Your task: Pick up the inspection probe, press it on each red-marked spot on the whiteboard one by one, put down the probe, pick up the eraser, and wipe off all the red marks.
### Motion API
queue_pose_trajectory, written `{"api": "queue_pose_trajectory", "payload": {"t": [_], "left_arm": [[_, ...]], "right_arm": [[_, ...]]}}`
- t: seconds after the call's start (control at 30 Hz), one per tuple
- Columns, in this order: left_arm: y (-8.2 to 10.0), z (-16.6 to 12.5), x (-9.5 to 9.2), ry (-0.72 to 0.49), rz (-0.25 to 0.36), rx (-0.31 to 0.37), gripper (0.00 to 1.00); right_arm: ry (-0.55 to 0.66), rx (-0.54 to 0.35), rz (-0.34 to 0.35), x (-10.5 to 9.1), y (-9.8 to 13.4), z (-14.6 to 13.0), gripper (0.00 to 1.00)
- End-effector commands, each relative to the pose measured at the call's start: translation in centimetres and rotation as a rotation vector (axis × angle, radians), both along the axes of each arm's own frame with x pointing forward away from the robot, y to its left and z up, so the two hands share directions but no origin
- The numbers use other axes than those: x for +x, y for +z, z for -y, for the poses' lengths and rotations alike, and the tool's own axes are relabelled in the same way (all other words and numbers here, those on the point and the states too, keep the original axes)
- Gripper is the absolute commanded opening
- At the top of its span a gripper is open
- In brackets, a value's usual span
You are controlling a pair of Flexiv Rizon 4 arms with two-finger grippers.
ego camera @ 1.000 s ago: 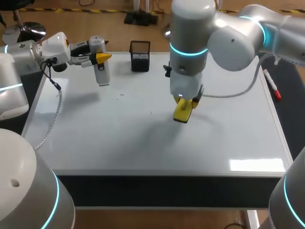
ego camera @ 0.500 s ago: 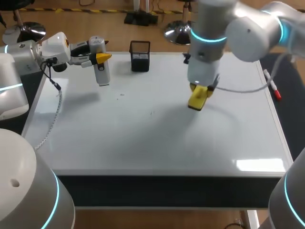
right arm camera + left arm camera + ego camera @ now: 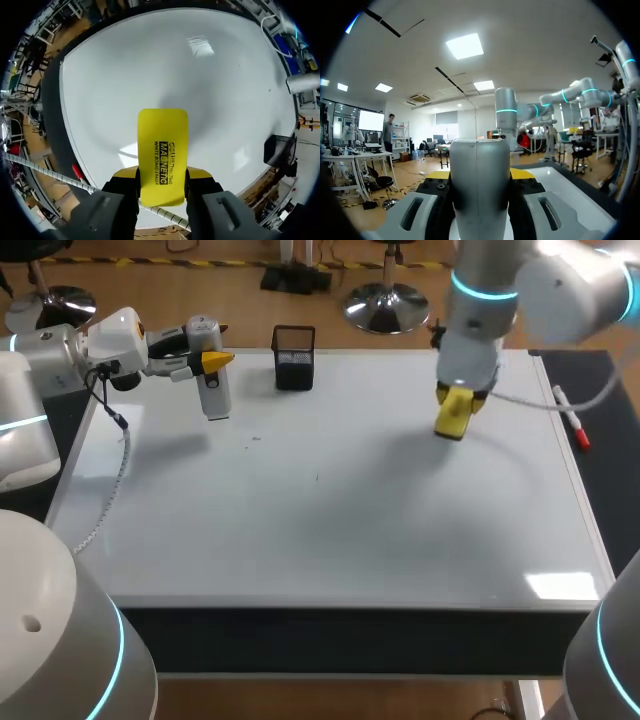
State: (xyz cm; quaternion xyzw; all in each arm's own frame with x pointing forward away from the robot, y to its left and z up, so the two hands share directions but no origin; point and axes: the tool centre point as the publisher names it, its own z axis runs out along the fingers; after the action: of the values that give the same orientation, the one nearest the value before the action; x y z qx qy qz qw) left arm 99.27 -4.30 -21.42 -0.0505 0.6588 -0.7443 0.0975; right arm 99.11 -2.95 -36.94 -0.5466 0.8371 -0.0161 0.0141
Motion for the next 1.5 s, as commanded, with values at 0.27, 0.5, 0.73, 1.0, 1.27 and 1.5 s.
{"api": "queue_pose_trajectory", "payload": {"t": [0.27,0.5,0.73,1.0,1.27,1.5], "left_arm": [[0.1,0.0,-0.1,0.003,0.003,-0.002,0.0],[0.1,0.0,-0.1,0.003,0.003,-0.002,0.0],[0.1,0.0,-0.1,0.003,0.003,-0.002,0.0],[0.1,0.0,-0.1,0.003,0.003,-0.002,0.0],[0.1,0.0,-0.1,0.003,0.003,-0.002,0.0],[0.1,0.0,-0.1,0.003,0.003,-0.002,0.0]], "right_arm": [[0.157,-0.006,-0.043,6.9,-0.3,2.8,0.0],[0.307,-0.007,-0.06,10.2,-0.6,1.8,0.0],[0.407,-0.025,-0.071,13.4,-1.7,0.6,0.0],[0.502,-0.028,-0.073,16.1,-2.7,-2.2,0.0],[0.546,-0.023,-0.077,16.7,-3.6,-5.0,0.0],[0.511,-0.001,-0.058,16.9,-4.5,-7.4,0.0]]}}
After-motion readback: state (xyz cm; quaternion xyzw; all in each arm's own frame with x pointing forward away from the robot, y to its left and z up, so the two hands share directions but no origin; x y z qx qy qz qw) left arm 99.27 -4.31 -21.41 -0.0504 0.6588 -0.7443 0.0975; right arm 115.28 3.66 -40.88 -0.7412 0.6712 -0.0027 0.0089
